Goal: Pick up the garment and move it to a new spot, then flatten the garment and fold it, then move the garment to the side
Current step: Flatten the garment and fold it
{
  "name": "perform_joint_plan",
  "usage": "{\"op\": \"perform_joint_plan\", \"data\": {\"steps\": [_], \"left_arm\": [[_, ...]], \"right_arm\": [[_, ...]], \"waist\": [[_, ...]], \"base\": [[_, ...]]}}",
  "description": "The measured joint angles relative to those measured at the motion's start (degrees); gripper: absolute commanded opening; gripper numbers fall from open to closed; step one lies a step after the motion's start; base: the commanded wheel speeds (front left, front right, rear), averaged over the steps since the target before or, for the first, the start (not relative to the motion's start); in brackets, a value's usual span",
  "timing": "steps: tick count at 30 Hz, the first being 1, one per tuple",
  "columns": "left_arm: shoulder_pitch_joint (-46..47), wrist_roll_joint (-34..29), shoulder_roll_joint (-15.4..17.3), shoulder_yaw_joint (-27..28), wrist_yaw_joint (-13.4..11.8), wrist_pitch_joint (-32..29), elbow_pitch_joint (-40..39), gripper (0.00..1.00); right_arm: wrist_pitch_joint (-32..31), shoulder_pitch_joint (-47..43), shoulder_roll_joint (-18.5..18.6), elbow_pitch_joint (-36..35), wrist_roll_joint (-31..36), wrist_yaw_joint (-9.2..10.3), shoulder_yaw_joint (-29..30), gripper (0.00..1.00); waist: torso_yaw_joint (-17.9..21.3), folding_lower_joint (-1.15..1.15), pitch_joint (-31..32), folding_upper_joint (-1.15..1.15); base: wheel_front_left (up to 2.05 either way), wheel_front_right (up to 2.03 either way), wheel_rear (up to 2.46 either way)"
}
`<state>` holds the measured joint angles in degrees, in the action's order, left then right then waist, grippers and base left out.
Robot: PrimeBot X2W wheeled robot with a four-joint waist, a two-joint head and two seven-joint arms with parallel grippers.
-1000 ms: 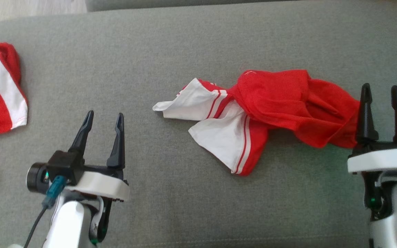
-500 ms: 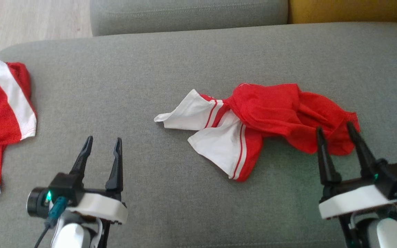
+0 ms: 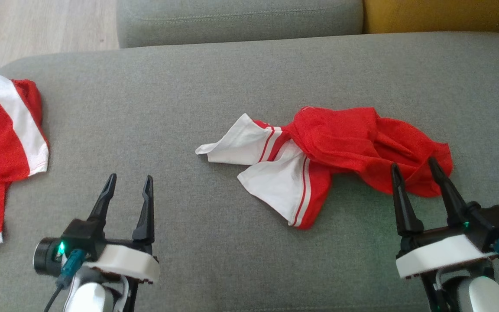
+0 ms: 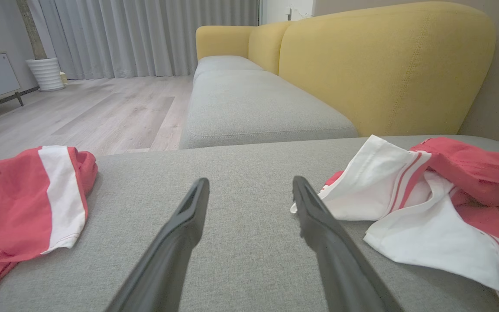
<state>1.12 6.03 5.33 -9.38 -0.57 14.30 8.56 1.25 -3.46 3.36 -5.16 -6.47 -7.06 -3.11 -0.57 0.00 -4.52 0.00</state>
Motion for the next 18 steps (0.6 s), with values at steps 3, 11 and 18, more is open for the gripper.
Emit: {"op": "perform_joint_plan", "data": {"steps": [3, 11, 18], "left_arm": [[0.0, 0.0, 0.0, 0.0, 0.0, 0.0, 0.0, 1.0], [0.4, 0.0, 0.0, -0.1, 0.0, 0.0, -0.5, 1.0], [3.4, 0.0, -0.2, -0.9, 0.1, 0.0, -0.7, 1.0]], "right_arm": [[0.0, 0.0, -0.1, 0.0, 0.0, 0.0, 0.0, 1.0], [-2.9, 1.7, 2.1, 4.4, 2.8, 0.0, -6.3, 1.0], [-3.5, 8.7, 5.7, 10.1, 8.2, -0.01, -10.6, 1.0]], "waist": [[0.0, 0.0, -0.3, 0.0], [-0.4, 0.0, -1.9, 0.0], [-1.9, 0.0, -4.8, 0.0]], "base": [[0.0, 0.0, 0.0], [0.0, 0.0, 0.0], [0.0, 0.0, 0.0]]}}
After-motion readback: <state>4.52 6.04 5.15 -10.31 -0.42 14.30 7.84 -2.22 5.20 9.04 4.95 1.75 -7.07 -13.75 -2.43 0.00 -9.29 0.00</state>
